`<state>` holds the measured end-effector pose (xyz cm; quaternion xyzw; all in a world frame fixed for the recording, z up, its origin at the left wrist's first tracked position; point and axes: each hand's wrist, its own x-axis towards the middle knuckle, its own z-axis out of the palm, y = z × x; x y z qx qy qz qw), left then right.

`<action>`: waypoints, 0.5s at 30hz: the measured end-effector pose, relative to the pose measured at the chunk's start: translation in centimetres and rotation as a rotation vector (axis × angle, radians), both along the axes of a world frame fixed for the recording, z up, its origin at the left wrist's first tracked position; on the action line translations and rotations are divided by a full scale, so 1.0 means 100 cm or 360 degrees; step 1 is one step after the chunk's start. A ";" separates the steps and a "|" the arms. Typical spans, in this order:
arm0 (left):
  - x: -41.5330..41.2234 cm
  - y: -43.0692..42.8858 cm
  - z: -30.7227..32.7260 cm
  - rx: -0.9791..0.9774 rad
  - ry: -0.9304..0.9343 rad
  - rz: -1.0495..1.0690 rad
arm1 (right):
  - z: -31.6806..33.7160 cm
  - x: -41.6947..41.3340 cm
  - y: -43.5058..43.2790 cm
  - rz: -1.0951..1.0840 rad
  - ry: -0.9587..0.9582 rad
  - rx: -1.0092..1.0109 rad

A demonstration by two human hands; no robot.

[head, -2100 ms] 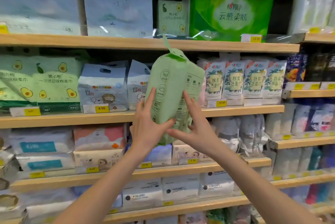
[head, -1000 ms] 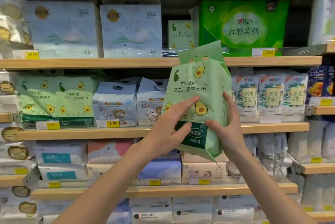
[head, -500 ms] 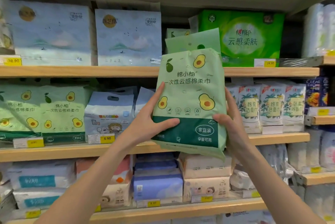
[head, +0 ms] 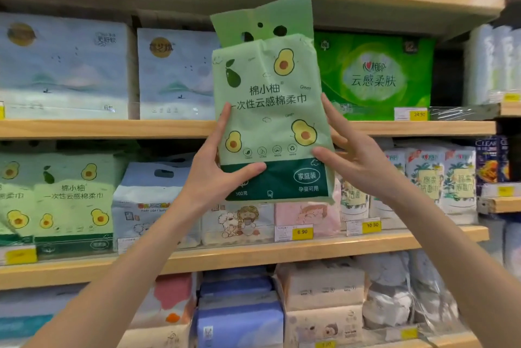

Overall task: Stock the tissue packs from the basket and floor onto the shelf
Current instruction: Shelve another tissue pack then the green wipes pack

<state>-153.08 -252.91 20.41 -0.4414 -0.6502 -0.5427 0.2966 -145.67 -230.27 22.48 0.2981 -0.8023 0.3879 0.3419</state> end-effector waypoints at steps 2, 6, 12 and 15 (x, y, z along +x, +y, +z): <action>-0.008 0.002 0.013 -0.0020 0.0075 0.0060 | 0.012 -0.005 0.003 -0.0068 0.0048 0.0120; -0.021 0.009 0.042 -0.0086 0.0224 0.0129 | 0.038 -0.014 0.011 -0.0214 0.0200 0.0302; -0.043 0.033 0.096 -0.0153 0.0555 0.0305 | 0.082 -0.042 0.035 -0.0227 0.0387 0.0311; -0.056 0.046 0.122 -0.0139 0.0671 0.0394 | 0.105 -0.057 0.046 -0.0258 0.0486 0.0327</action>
